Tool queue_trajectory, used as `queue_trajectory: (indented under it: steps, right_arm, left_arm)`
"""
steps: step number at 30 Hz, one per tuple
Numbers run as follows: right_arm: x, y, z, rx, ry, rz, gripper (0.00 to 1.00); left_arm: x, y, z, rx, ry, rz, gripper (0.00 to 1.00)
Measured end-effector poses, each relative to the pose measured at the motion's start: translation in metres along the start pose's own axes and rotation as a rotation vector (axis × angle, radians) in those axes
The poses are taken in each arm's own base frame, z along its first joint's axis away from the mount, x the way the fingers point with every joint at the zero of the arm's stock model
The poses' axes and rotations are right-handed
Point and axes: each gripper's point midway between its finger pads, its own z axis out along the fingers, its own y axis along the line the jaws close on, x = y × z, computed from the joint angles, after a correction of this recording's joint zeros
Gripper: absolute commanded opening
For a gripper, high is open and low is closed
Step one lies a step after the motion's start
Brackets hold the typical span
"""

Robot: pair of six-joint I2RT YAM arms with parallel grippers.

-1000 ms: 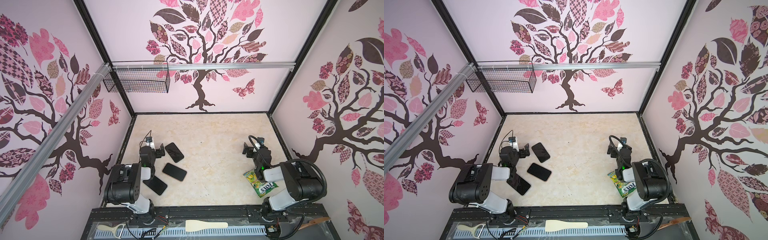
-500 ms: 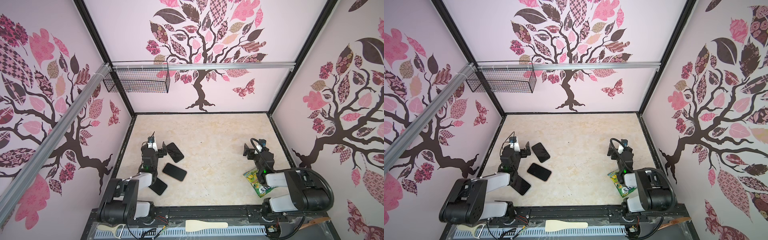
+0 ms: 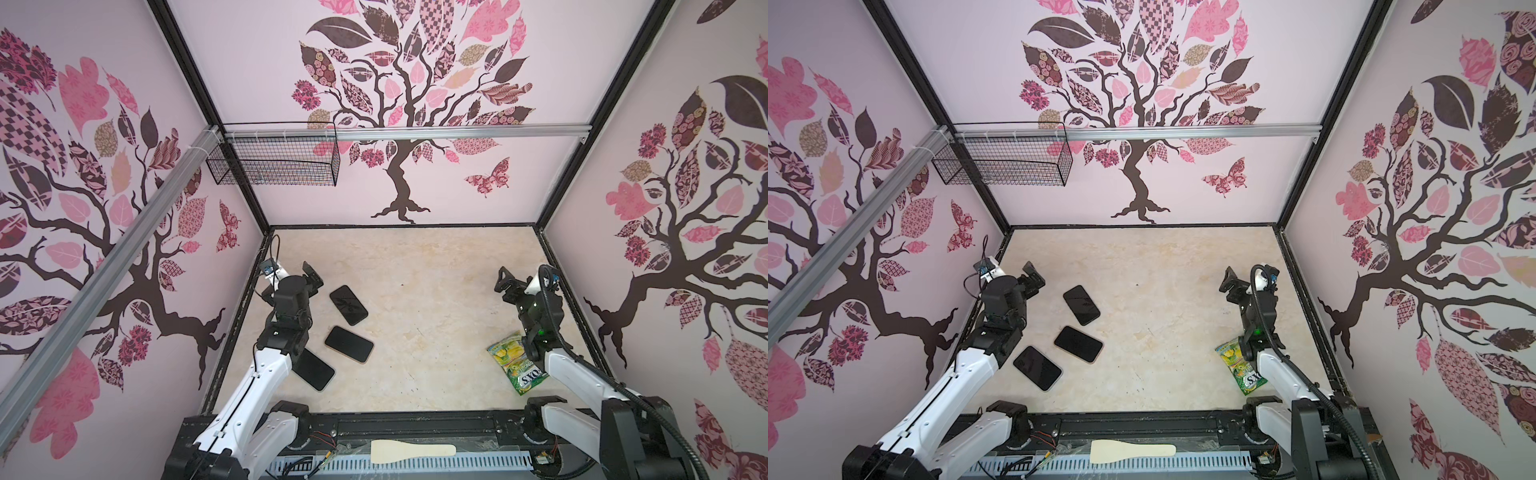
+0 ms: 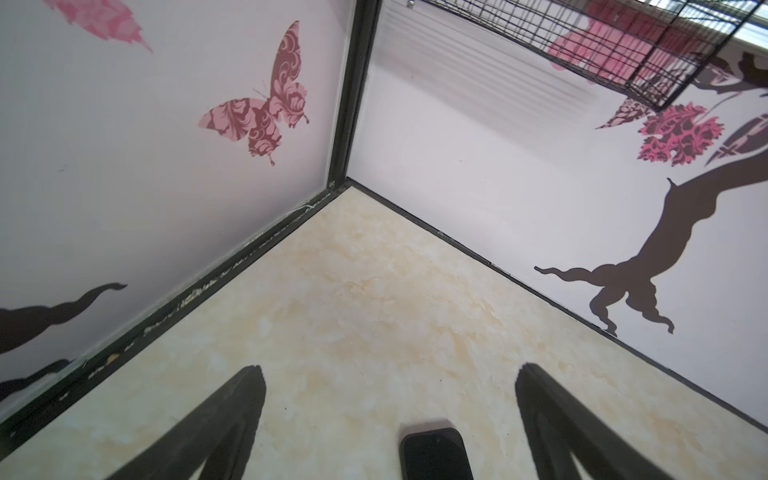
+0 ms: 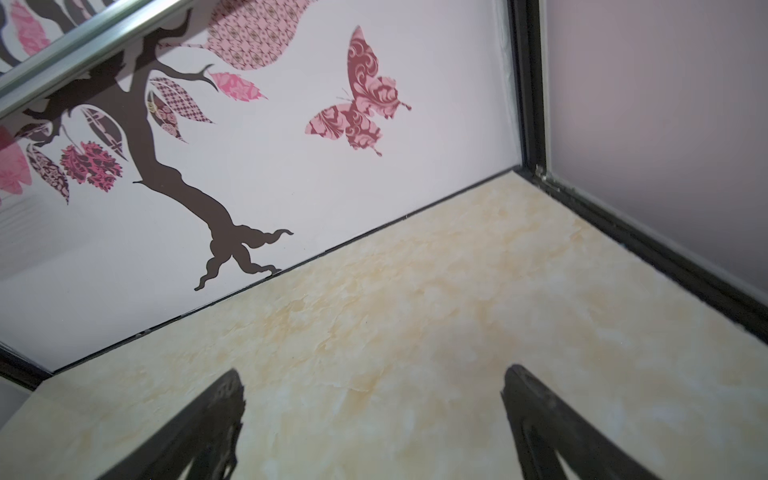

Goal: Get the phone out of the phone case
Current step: 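Raise both arms from rest and move them toward the phones, then reach the right gripper across over the pink-cased phone and lower it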

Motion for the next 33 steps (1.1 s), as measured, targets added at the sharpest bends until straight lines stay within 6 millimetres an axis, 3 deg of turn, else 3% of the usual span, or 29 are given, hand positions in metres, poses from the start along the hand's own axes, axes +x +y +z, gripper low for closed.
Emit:
queue_trajectory:
  steps: [5, 11, 18, 25, 33]
  right_arm:
    - [0.008, 0.015, 0.009, -0.017, 0.152, 0.132, 1.00]
    - [0.062, 0.062, 0.011, -0.229, 0.441, 0.217, 1.00]
    - [0.127, 0.164, -0.029, -0.506, 0.692, 0.081, 0.99]
    - [0.201, 0.237, -0.079, -0.708, 0.854, -0.158, 1.00]
    - [0.258, 0.303, -0.116, -0.876, 0.926, -0.433, 0.98]
  left_arm:
    - [0.035, 0.004, -0.007, -0.006, 0.175, 0.024, 0.98]
    - [0.090, -0.023, -0.033, 0.113, 0.381, 0.140, 0.98]
    - [0.116, -0.033, -0.050, 0.210, 0.497, 0.082, 0.98]
    - [0.118, -0.021, -0.053, 0.197, 0.550, 0.017, 0.98]
    - [0.078, 0.015, -0.042, 0.172, 0.505, -0.230, 0.98]
